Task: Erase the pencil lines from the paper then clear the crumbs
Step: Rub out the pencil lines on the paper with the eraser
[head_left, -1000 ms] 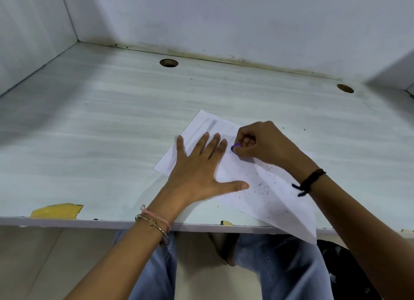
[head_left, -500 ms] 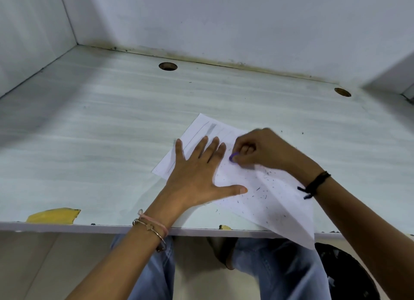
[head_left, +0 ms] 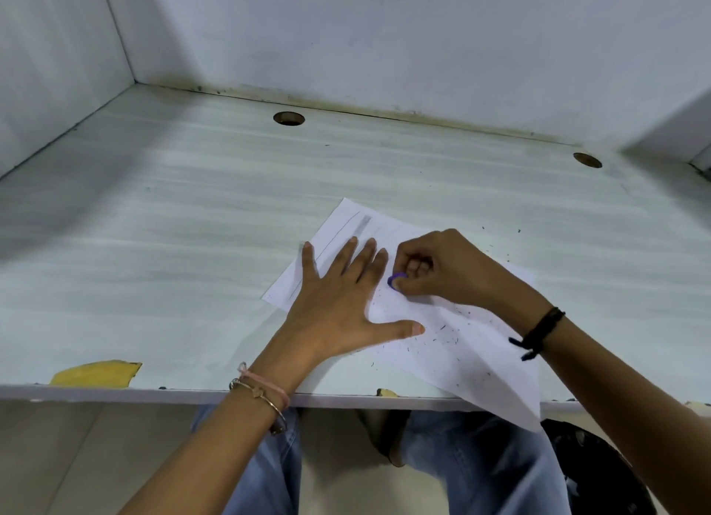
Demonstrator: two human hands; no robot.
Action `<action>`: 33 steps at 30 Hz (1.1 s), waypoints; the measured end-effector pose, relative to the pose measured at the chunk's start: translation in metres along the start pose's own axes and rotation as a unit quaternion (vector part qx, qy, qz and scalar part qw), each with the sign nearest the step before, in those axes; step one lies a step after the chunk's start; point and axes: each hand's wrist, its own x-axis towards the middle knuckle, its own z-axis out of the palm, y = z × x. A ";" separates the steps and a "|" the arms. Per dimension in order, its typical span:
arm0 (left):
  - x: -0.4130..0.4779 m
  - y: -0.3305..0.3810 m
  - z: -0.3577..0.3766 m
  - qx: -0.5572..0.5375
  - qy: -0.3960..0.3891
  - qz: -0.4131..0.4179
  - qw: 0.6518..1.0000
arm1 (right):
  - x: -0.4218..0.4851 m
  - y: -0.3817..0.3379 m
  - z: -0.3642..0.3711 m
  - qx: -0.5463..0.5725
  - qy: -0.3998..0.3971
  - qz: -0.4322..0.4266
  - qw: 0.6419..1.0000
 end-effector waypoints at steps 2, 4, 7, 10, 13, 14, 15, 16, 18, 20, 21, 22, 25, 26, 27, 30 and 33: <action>0.000 -0.001 0.000 0.000 0.001 -0.001 1.000 | 0.005 0.005 -0.005 -0.007 0.016 0.016 1.000; 0.001 -0.001 0.001 0.003 0.004 0.000 1.000 | 0.010 0.007 -0.009 -0.014 0.061 0.039 0.997; 0.000 0.000 0.001 0.001 0.000 0.000 1.000 | 0.006 0.000 0.000 -0.011 0.025 0.009 1.000; -0.001 0.000 0.000 -0.001 -0.001 0.001 1.000 | 0.002 0.002 0.000 0.004 0.009 0.028 1.000; -0.001 0.000 -0.001 0.007 0.001 0.001 1.000 | 0.008 0.015 -0.010 0.034 0.085 0.095 0.991; -0.001 0.000 -0.001 0.007 0.000 0.000 1.000 | 0.008 0.017 -0.008 0.046 0.093 0.101 0.989; -0.001 0.001 -0.002 0.006 -0.001 -0.001 1.000 | 0.006 0.019 -0.005 0.061 0.100 0.103 0.988; -0.002 0.001 -0.002 0.006 0.000 -0.001 1.000 | 0.002 0.022 -0.001 0.085 0.113 0.104 0.985; -0.004 0.002 -0.003 0.001 0.007 -0.007 1.000 | -0.010 0.030 0.004 0.171 0.157 0.116 0.966; -0.007 0.003 -0.003 -0.006 0.028 -0.015 0.999 | -0.021 0.038 0.003 0.255 0.186 0.127 0.940; -0.008 0.005 -0.005 -0.003 0.040 -0.016 0.999 | -0.025 0.040 0.003 0.275 0.188 0.128 0.934; -0.008 0.006 -0.006 0.009 0.052 -0.016 0.998 | -0.028 0.041 0.003 0.275 0.185 0.125 0.935; 0.002 0.010 -0.008 0.061 0.093 -0.007 0.994 | -0.029 0.036 0.005 0.221 0.169 0.100 0.955; 0.008 0.011 -0.008 0.063 0.112 -0.001 0.992 | -0.029 0.035 0.006 0.207 0.165 0.094 0.960; 0.014 0.011 -0.006 0.055 0.129 0.004 0.990 | -0.028 0.034 0.006 0.195 0.161 0.092 0.963; 0.024 0.009 0.000 0.000 0.122 0.017 0.992 | -0.024 0.030 0.004 0.169 0.150 0.092 0.970; 0.026 0.009 0.000 -0.017 0.047 0.006 0.999 | -0.018 0.024 0.007 0.129 0.131 0.085 0.979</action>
